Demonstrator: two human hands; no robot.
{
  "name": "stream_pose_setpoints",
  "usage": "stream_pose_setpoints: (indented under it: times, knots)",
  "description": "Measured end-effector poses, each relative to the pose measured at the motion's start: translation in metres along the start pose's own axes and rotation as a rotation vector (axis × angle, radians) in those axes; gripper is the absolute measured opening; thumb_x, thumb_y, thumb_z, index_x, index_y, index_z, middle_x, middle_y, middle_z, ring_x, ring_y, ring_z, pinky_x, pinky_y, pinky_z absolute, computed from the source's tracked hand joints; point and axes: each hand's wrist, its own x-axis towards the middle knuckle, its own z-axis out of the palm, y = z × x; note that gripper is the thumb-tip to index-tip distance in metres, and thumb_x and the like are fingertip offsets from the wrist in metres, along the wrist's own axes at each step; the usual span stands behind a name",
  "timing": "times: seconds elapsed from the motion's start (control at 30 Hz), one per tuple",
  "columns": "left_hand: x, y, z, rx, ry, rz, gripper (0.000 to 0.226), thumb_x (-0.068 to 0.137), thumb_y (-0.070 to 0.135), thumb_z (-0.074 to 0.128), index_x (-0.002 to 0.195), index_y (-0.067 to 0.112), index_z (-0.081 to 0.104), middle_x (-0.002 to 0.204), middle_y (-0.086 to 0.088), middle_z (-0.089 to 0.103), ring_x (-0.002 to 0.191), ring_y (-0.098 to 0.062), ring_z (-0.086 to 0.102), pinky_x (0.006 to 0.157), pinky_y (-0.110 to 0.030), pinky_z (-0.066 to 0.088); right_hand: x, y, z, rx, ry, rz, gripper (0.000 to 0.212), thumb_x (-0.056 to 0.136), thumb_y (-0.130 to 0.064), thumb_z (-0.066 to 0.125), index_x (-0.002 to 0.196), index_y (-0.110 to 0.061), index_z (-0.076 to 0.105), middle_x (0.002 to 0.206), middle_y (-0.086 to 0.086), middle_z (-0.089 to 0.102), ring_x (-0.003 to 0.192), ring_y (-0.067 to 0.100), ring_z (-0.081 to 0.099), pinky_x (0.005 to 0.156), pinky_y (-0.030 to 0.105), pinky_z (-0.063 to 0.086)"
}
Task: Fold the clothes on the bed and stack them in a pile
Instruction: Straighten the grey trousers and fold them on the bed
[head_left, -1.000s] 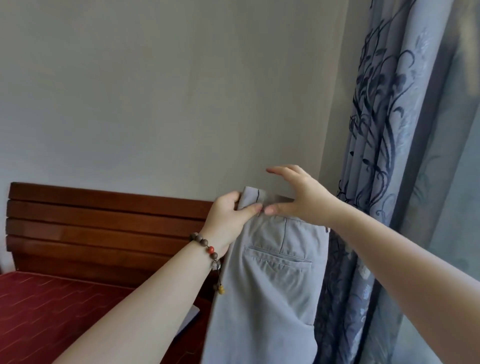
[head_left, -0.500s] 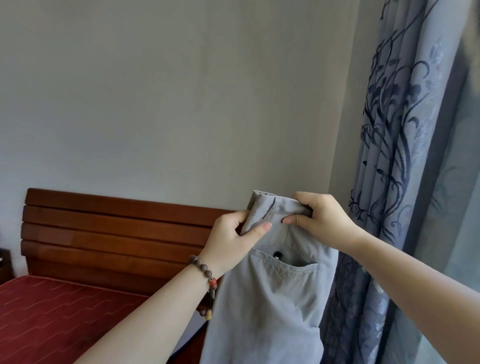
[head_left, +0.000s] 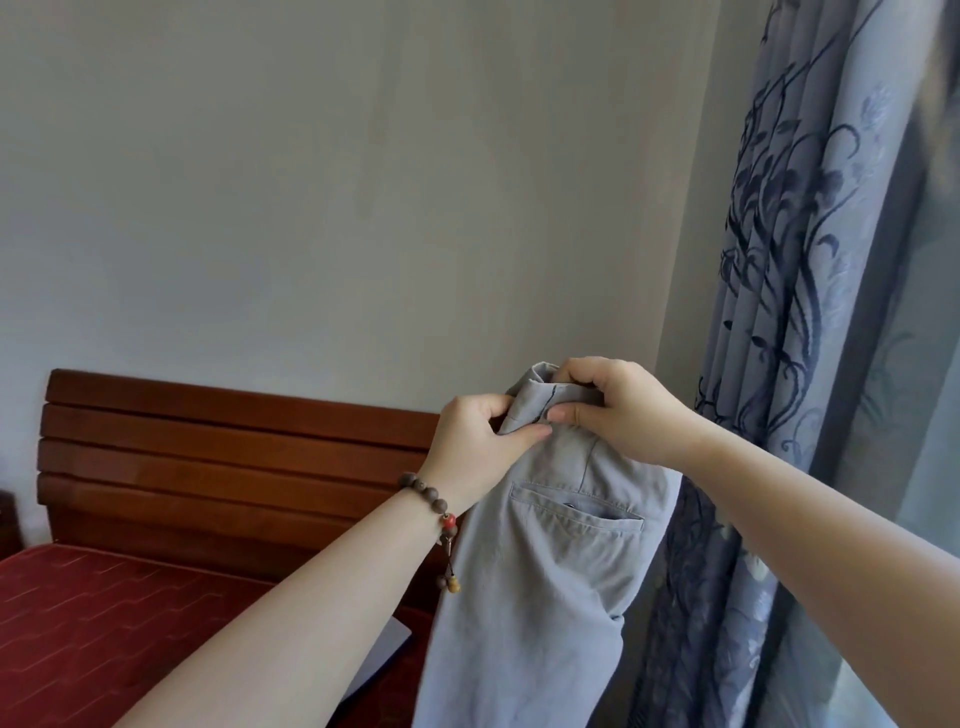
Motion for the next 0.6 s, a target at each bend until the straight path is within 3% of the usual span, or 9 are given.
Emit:
stream_pose_setpoints:
  times: [0.07, 0.13, 0.23, 0.3, 0.37, 0.43, 0.5, 0.6]
  knots:
    - [-0.004, -0.002, -0.001, -0.023, 0.021, -0.005, 0.024, 0.076, 0.02, 0.081, 0.062, 0.032, 0.066, 0.05, 0.021, 0.06, 0.048, 0.01, 0.048, 0.049, -0.007, 0.034, -0.001, -0.003, 0.002, -0.039, 0.033, -0.037, 0.013, 0.083, -0.016, 0.074, 0.086, -0.011, 0.063, 0.082, -0.001, 0.061, 0.077, 0.017, 0.053, 0.07, 0.026, 0.041]
    - [-0.006, -0.003, -0.002, -0.02, 0.042, -0.012, 0.024, 0.076, 0.021, 0.082, 0.059, 0.028, 0.066, 0.048, 0.019, 0.058, 0.047, 0.007, 0.044, 0.048, -0.01, 0.033, -0.003, -0.006, 0.009, -0.026, 0.071, -0.114, 0.02, 0.082, -0.008, 0.074, 0.099, -0.011, 0.064, 0.094, 0.0, 0.063, 0.086, 0.015, 0.055, 0.077, 0.023, 0.043]
    - [-0.009, -0.004, -0.006, 0.019, 0.061, -0.015, 0.026, 0.074, 0.022, 0.083, 0.057, 0.014, 0.065, 0.041, 0.017, 0.049, 0.043, 0.002, 0.036, 0.045, -0.011, 0.028, -0.007, -0.009, 0.015, 0.018, 0.064, -0.225, 0.044, 0.083, 0.004, 0.068, 0.122, -0.015, 0.059, 0.125, 0.0, 0.053, 0.116, 0.007, 0.049, 0.097, 0.014, 0.037]
    - [-0.009, -0.003, -0.009, 0.037, 0.058, 0.01, 0.031, 0.074, 0.019, 0.083, 0.053, 0.021, 0.061, 0.039, 0.019, 0.046, 0.041, 0.003, 0.036, 0.044, -0.008, 0.026, -0.008, -0.01, 0.017, 0.043, 0.084, -0.245, 0.051, 0.085, 0.003, 0.067, 0.126, -0.023, 0.054, 0.138, -0.001, 0.043, 0.132, 0.008, 0.039, 0.102, 0.015, 0.035]
    - [-0.01, -0.003, -0.01, 0.058, 0.062, 0.055, 0.044, 0.075, 0.017, 0.082, 0.046, 0.026, 0.05, 0.037, 0.017, 0.038, 0.041, 0.002, 0.032, 0.044, -0.01, 0.024, -0.006, -0.01, 0.021, 0.06, 0.062, -0.258, 0.045, 0.084, -0.001, 0.071, 0.123, -0.021, 0.057, 0.137, -0.008, 0.044, 0.138, 0.008, 0.033, 0.104, 0.016, 0.034]
    - [-0.011, -0.002, -0.009, 0.103, 0.073, 0.112, 0.048, 0.078, 0.018, 0.08, 0.045, 0.018, 0.045, 0.043, 0.013, 0.028, 0.046, 0.0, 0.028, 0.046, -0.015, 0.021, -0.001, -0.008, 0.023, 0.058, -0.001, -0.224, 0.032, 0.081, -0.013, 0.077, 0.11, -0.015, 0.065, 0.127, -0.006, 0.053, 0.129, 0.005, 0.043, 0.102, 0.016, 0.036]
    - [-0.012, -0.002, -0.009, 0.152, 0.086, 0.167, 0.041, 0.078, 0.017, 0.081, 0.05, 0.008, 0.052, 0.047, 0.012, 0.029, 0.048, -0.002, 0.031, 0.048, -0.016, 0.023, 0.002, -0.003, 0.022, 0.04, -0.012, -0.155, 0.02, 0.079, -0.02, 0.079, 0.093, -0.014, 0.066, 0.103, -0.002, 0.062, 0.097, 0.0, 0.055, 0.085, 0.014, 0.041]
    - [-0.012, -0.006, -0.014, 0.207, 0.121, 0.224, 0.038, 0.072, 0.018, 0.084, 0.052, 0.009, 0.054, 0.045, 0.012, 0.033, 0.049, -0.002, 0.038, 0.05, -0.012, 0.026, 0.003, 0.004, 0.019, 0.029, 0.033, -0.069, 0.017, 0.082, -0.018, 0.076, 0.077, -0.009, 0.063, 0.068, -0.001, 0.057, 0.063, 0.004, 0.045, 0.06, 0.012, 0.035]
